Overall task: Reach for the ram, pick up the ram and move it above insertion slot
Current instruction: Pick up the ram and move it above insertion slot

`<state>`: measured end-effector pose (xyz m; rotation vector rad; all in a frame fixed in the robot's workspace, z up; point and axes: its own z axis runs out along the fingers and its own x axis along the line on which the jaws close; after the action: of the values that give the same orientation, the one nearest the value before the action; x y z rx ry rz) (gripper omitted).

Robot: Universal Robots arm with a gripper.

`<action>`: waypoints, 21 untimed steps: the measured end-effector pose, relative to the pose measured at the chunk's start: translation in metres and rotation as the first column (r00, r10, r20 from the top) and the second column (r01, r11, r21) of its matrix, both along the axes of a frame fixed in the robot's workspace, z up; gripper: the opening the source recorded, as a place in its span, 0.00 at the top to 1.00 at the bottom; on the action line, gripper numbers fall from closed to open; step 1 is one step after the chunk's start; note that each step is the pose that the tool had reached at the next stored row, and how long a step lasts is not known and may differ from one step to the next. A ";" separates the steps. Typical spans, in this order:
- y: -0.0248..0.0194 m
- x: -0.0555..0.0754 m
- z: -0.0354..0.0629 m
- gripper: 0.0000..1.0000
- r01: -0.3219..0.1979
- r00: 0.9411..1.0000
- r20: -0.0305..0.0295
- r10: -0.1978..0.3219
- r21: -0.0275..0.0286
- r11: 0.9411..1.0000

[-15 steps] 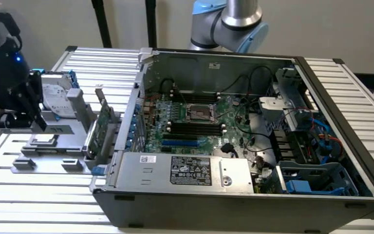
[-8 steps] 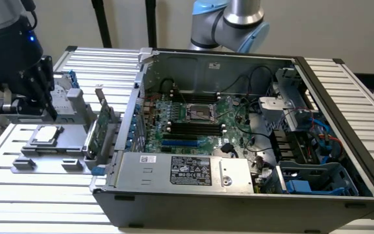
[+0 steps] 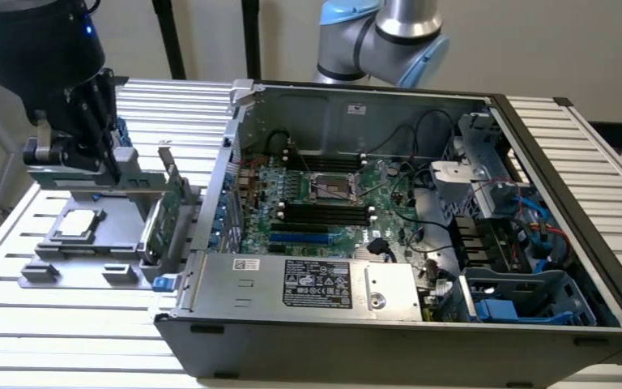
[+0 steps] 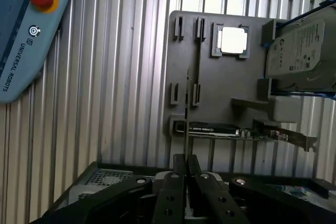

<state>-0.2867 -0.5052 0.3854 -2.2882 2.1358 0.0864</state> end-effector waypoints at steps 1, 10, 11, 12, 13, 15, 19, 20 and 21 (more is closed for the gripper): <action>0.0001 0.004 0.0031 0.86 0.000 1.000 0.000 0.000 0.000 1.000; 0.0022 0.042 0.0197 0.86 0.000 1.000 -0.001 0.000 0.002 1.000; 0.0026 0.046 0.0201 0.86 0.000 1.000 0.000 0.000 0.003 1.000; 0.0029 0.051 0.0202 0.86 0.000 1.000 -0.001 0.000 0.003 1.000; 0.0033 0.055 0.0203 0.86 0.000 1.000 -0.001 0.000 0.004 1.000; 0.0040 0.064 0.0204 0.86 0.000 1.000 -0.001 0.000 0.005 1.000; 0.0053 0.082 0.0204 0.86 0.000 1.000 -0.001 0.000 0.008 1.000; 0.0056 0.087 0.0204 0.86 0.000 1.000 -0.001 0.000 0.008 1.000; 0.0059 0.091 0.0204 0.86 0.000 1.000 -0.001 0.000 0.009 1.000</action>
<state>-0.1952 -0.4993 0.4058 -2.2836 2.1313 0.0965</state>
